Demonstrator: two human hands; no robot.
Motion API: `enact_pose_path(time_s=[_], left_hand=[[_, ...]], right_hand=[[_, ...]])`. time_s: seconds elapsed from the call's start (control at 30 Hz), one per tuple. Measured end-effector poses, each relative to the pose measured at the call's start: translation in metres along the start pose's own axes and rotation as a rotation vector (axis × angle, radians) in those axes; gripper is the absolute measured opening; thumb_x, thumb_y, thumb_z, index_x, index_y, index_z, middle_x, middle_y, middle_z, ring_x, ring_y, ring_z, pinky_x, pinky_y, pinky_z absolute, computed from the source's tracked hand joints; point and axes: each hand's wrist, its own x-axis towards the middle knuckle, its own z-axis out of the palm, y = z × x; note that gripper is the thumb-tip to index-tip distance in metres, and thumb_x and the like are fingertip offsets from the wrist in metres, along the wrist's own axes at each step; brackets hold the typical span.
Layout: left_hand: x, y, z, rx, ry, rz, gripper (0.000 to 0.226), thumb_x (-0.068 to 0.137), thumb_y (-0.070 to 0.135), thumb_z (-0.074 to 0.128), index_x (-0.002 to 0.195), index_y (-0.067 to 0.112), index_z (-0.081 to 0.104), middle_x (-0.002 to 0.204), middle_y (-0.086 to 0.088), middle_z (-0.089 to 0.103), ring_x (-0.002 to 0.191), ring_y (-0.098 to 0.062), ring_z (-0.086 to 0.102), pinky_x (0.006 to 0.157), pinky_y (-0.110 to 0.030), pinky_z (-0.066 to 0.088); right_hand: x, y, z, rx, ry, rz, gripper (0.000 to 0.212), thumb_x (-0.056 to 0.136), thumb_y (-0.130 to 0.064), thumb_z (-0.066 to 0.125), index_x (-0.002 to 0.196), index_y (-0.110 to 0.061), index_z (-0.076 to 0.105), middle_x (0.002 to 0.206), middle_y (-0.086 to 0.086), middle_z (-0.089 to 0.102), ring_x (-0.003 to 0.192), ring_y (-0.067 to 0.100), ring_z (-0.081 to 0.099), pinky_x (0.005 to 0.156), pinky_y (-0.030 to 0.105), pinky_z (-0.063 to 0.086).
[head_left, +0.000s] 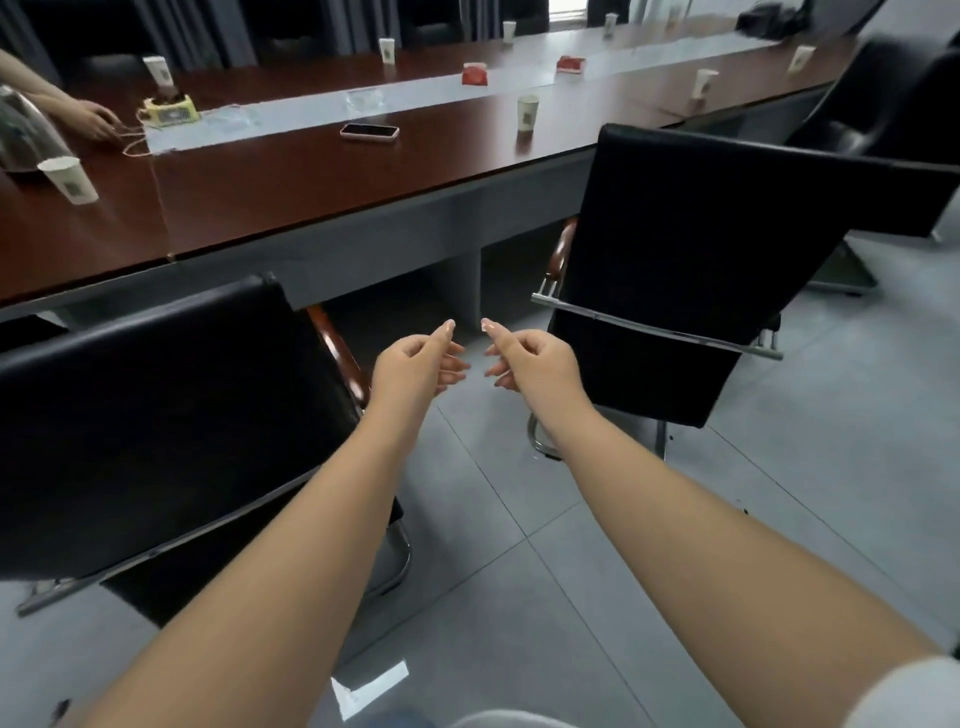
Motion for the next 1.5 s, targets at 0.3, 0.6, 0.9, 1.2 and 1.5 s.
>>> enact_pose_path(time_s=[0.3,0.6,0.9,1.2,1.5], left_hand=[[0.054,-0.005,0.038,0.03,0.034,-0.068,0.026,0.092,0.036,0.053,0.077,0.016,0.062,0.075,0.0,0.066,0.071,-0.011,0.063,0.066,-0.02,0.049],[0.179,-0.001,0.062,-0.003,0.094,-0.1,0.026,0.093,0.037,0.051,0.077,0.019,0.061,0.078,0.001,0.065,0.074,-0.011,0.061,0.061,-0.018,0.046],[0.312,0.017,0.058,-0.056,0.127,-0.189,0.026,0.091,0.037,0.054,0.075,0.018,0.063,0.076,-0.001,0.068,0.076,-0.013,0.065,0.073,-0.025,0.051],[0.416,0.032,0.084,-0.026,0.061,-0.224,0.025,0.091,0.037,0.054,0.078,0.018,0.063,0.084,-0.004,0.07,0.08,-0.015,0.065,0.08,-0.03,0.052],[0.552,0.039,0.14,0.026,-0.035,-0.304,0.027,0.09,0.041,0.054,0.083,0.018,0.065,0.084,-0.002,0.07,0.084,-0.017,0.066,0.083,-0.032,0.052]], right_hand=[[0.06,0.024,-0.015,0.04,0.039,0.078,0.031,0.089,-0.041,0.056,0.081,-0.012,0.062,0.065,0.001,0.061,0.062,0.01,0.057,0.066,0.022,0.05],[0.184,0.031,0.006,-0.041,-0.032,0.131,0.033,0.089,-0.04,0.056,0.085,-0.008,0.064,0.069,0.002,0.062,0.059,0.006,0.057,0.063,0.018,0.049],[0.311,0.02,0.046,-0.021,-0.092,0.209,0.03,0.09,-0.038,0.057,0.072,-0.014,0.06,0.064,0.003,0.06,0.057,0.01,0.055,0.06,0.017,0.047],[0.418,0.019,0.054,0.053,-0.006,0.284,0.032,0.09,-0.038,0.057,0.067,-0.015,0.059,0.055,-0.002,0.057,0.054,0.01,0.052,0.059,0.02,0.045],[0.554,0.033,0.056,0.087,0.034,0.379,0.033,0.091,-0.04,0.055,0.069,-0.016,0.059,0.059,-0.001,0.058,0.052,0.007,0.052,0.054,0.017,0.044]])
